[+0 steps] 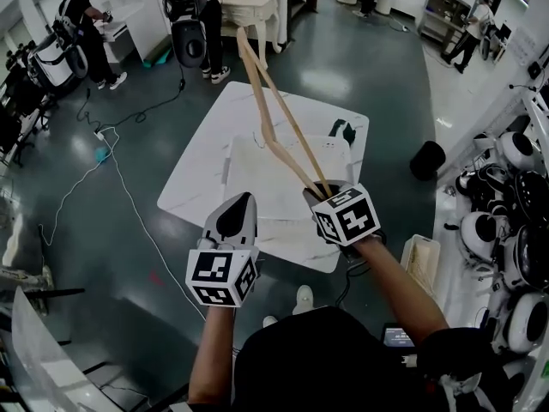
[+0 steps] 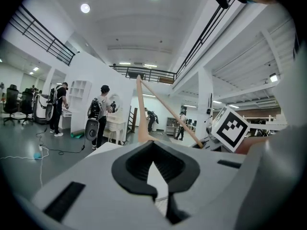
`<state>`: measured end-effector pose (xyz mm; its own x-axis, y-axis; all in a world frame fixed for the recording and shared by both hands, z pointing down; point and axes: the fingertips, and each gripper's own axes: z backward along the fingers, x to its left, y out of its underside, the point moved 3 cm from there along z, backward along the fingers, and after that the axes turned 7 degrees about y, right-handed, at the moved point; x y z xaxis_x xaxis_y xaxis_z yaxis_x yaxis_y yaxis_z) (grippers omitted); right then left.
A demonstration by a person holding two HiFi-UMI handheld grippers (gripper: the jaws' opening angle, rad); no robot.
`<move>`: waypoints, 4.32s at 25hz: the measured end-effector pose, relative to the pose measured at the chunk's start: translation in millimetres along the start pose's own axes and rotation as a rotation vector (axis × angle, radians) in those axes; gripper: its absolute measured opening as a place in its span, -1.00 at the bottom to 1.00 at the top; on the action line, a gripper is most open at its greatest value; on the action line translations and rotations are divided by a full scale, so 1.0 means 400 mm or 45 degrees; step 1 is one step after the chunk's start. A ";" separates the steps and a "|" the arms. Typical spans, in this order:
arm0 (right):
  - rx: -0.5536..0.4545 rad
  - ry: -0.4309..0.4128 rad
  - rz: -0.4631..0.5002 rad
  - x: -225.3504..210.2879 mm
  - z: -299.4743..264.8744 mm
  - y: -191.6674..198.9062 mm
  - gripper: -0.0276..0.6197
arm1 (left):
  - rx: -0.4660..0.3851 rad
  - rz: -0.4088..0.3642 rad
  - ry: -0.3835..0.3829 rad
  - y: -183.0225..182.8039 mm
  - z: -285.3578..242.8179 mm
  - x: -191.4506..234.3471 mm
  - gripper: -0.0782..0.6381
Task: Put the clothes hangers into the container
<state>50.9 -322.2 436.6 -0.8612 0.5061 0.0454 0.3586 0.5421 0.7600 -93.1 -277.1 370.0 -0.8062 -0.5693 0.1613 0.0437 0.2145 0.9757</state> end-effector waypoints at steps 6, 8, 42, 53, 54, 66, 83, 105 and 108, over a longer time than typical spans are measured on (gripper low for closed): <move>0.108 -0.040 0.050 -0.002 -0.063 0.016 -0.72 | 0.017 0.011 -0.032 0.004 -0.014 0.024 -0.77; 0.139 -0.051 0.071 -0.005 -0.080 0.026 -0.72 | 0.019 0.012 -0.038 0.005 -0.020 0.025 -0.77; 0.643 -0.135 0.298 -0.058 -0.240 0.198 -0.73 | 0.068 0.033 -0.128 0.034 -0.059 0.055 -0.77; 0.722 -0.145 0.279 -0.052 -0.266 0.223 -0.72 | 0.067 0.049 -0.144 0.042 -0.047 0.068 -0.77; 0.722 -0.148 0.269 -0.052 -0.268 0.223 -0.72 | 0.066 0.051 -0.145 0.042 -0.046 0.071 -0.77; 0.708 -0.149 0.313 -0.041 -0.284 0.232 -0.72 | 0.066 0.072 -0.142 0.050 -0.040 0.091 -0.77; 0.589 -0.115 0.266 -0.057 -0.286 0.186 -0.68 | 0.059 0.088 -0.133 0.053 -0.033 0.102 -0.77; 0.501 -0.102 0.248 -0.048 -0.261 0.148 -0.68 | 0.058 0.088 -0.114 0.047 -0.028 0.094 -0.77; 0.449 -0.098 0.225 -0.045 -0.246 0.131 -0.68 | 0.058 0.085 -0.106 0.045 -0.021 0.086 -0.77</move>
<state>49.7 -368.9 539.2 -0.7505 0.6537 0.0969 0.6122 0.6324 0.4747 -114.8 -299.5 394.3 -0.8488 -0.4849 0.2107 0.0736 0.2863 0.9553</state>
